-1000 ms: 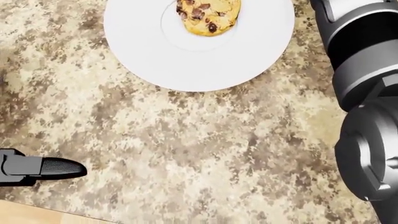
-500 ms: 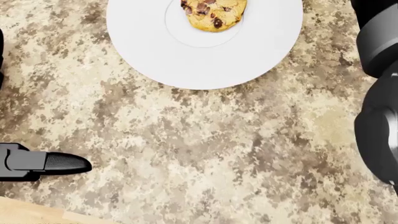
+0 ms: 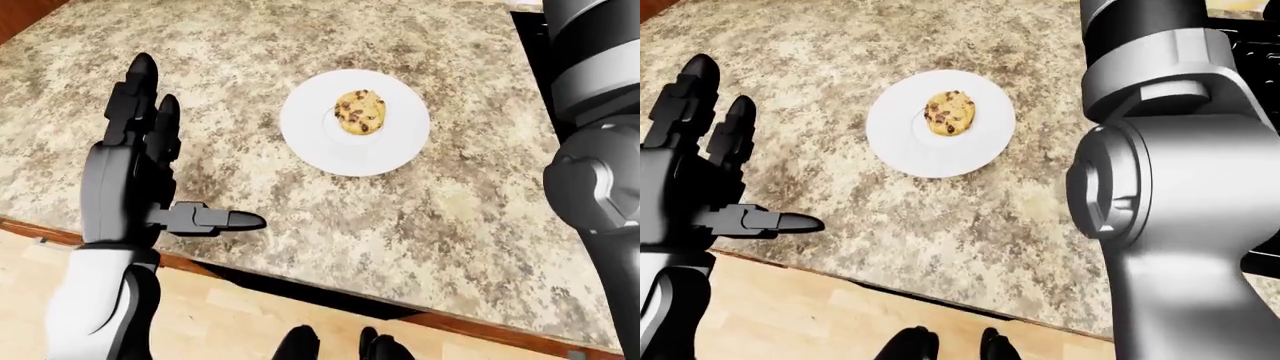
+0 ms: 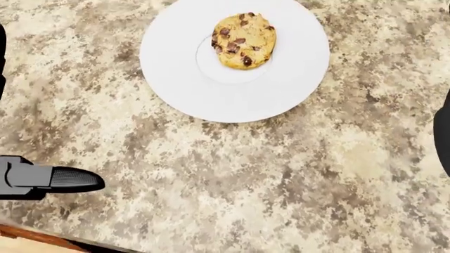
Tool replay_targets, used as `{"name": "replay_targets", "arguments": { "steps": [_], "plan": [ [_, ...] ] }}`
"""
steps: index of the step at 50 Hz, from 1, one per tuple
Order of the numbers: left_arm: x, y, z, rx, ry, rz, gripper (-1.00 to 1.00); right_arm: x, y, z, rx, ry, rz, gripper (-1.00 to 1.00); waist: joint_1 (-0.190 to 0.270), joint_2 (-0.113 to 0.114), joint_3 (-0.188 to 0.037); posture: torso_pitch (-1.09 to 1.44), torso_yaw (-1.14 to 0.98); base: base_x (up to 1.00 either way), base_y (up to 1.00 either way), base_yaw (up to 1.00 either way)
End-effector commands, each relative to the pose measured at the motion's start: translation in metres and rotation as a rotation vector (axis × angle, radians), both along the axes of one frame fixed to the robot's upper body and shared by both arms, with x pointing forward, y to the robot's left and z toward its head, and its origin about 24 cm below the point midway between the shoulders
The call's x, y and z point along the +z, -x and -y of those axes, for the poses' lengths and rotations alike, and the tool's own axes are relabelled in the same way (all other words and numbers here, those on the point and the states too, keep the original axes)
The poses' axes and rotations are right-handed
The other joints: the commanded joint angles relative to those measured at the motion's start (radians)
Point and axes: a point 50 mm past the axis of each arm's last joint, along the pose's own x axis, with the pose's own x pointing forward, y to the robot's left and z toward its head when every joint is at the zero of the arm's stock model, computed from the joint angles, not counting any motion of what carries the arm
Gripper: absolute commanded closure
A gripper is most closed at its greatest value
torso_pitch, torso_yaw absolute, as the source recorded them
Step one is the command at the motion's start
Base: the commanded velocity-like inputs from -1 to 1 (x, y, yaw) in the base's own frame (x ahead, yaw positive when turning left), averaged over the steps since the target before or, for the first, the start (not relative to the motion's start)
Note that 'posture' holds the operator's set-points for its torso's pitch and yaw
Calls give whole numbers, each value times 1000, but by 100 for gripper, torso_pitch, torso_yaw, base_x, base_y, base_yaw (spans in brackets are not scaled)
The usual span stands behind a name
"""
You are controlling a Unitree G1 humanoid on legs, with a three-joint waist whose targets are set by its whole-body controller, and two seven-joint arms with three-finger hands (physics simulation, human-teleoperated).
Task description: Place the pastries on the plates.
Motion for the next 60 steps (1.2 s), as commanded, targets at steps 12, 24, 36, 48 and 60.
{"name": "replay_targets", "arguments": {
  "steps": [12, 24, 36, 48, 60],
  "plan": [
    [10, 5, 4, -4, -19, 74, -100, 33, 24, 3, 63, -43, 111, 100, 4, 5, -137, 16, 27, 0, 0, 0],
    [8, 2, 5, -8, -18, 72, -100, 30, 46, 5, 103, -20, 108, 100, 16, 7, -233, 4, 27, 0, 0, 0],
    [10, -2, 9, -17, -24, 75, -100, 20, 80, 1, 141, -3, 85, 100, 31, 7, -284, 0, 27, 0, 0, 0],
    [11, -4, 12, -26, -17, 78, -100, -3, 131, 1, 164, -35, 94, 100, 48, 1, -287, 0, 27, 0, 0, 0],
    [10, -3, 11, -27, -8, 81, -100, -19, 167, -3, 157, -40, 134, 100, 64, -3, -304, -5, 27, 0, 0, 0]
  ]
}}
